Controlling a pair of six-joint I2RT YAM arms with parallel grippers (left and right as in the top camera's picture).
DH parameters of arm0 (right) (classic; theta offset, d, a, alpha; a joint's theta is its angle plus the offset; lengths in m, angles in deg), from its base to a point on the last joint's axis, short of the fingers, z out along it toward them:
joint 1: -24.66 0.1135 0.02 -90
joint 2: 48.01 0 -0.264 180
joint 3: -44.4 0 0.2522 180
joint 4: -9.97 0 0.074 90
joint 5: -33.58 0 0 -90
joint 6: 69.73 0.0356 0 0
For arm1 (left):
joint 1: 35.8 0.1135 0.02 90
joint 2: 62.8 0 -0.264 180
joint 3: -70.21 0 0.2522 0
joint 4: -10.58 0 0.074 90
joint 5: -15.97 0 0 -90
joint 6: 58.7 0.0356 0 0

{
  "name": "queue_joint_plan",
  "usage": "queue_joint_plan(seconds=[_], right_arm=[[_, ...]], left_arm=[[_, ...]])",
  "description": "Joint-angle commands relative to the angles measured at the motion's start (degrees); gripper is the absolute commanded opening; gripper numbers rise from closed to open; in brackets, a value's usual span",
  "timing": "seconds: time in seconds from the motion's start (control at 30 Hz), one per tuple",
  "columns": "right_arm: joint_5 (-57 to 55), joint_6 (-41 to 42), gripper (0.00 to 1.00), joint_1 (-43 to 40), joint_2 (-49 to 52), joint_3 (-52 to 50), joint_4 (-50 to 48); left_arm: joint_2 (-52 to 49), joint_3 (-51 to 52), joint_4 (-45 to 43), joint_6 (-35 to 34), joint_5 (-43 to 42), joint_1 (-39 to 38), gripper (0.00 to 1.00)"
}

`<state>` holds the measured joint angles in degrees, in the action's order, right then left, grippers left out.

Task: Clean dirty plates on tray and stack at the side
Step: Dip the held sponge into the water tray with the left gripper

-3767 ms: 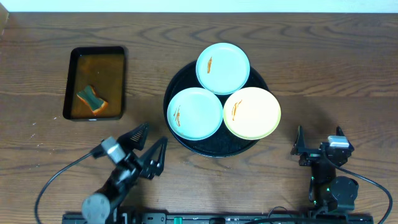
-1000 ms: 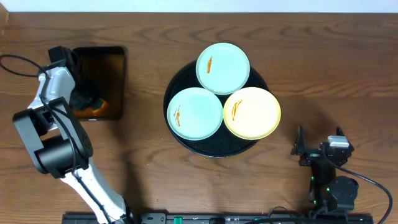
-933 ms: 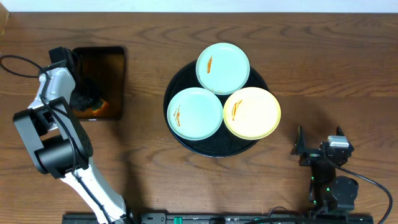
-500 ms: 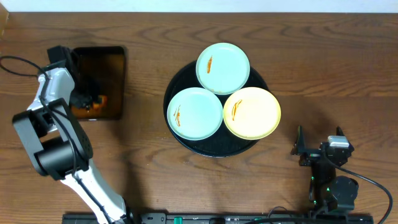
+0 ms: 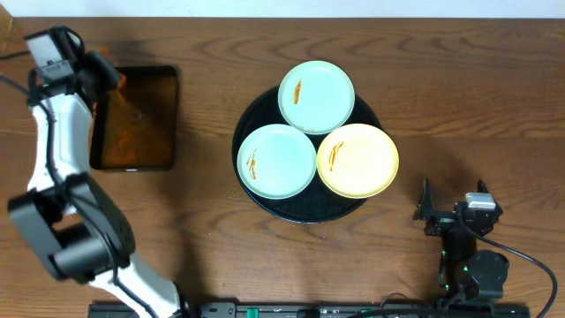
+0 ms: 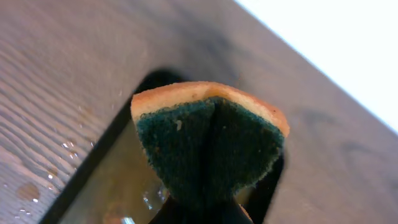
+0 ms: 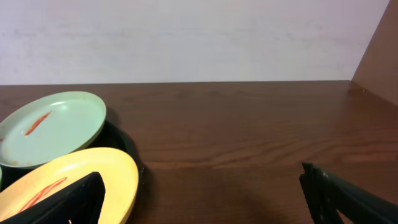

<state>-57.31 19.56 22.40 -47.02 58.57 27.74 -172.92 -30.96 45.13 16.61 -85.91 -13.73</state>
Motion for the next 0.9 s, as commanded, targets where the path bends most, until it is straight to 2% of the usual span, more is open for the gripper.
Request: queue_joint_plan(seconds=[0.0, 0.1, 0.43, 0.47, 0.5, 0.53, 0.63, 0.87], right_arm=[[-0.15, -0.63, 0.99, 0.85, -0.22, -0.09, 0.24], [-0.15, -0.63, 0.99, 0.85, -0.22, -0.09, 0.24], [-0.15, -0.63, 0.99, 0.85, -0.24, -0.09, 0.24], [-0.15, -0.63, 0.99, 0.85, -0.24, -0.09, 0.24], [-0.15, -0.63, 0.99, 0.85, -0.22, -0.09, 0.24], [-0.15, -0.63, 0.99, 0.85, -0.24, -0.09, 0.24], [-0.15, -0.63, 0.99, 0.85, -0.22, -0.09, 0.24], [-0.15, -0.63, 0.99, 0.85, -0.22, -0.09, 0.24]], left_arm=[[-8.44, 1.20, -0.52, 2.64, -0.35, 0.13, 0.08], [-11.74, 1.20, -1.31, 2.64, -0.37, 0.15, 0.08], [-12.28, 2.05, 1.64, 2.64, -0.37, 0.11, 0.08], [-12.37, 2.21, 1.95, 2.64, -0.37, 0.11, 0.12], [-12.41, 2.43, 2.34, 2.62, -0.37, 0.11, 0.38], [-12.41, 2.49, 2.71, 2.64, -0.37, 0.11, 0.56], [-11.87, 2.43, 2.56, 2.64, -0.37, 0.22, 0.64], [-9.07, 2.34, 1.84, 2.64, -0.37, 0.15, 0.64]])
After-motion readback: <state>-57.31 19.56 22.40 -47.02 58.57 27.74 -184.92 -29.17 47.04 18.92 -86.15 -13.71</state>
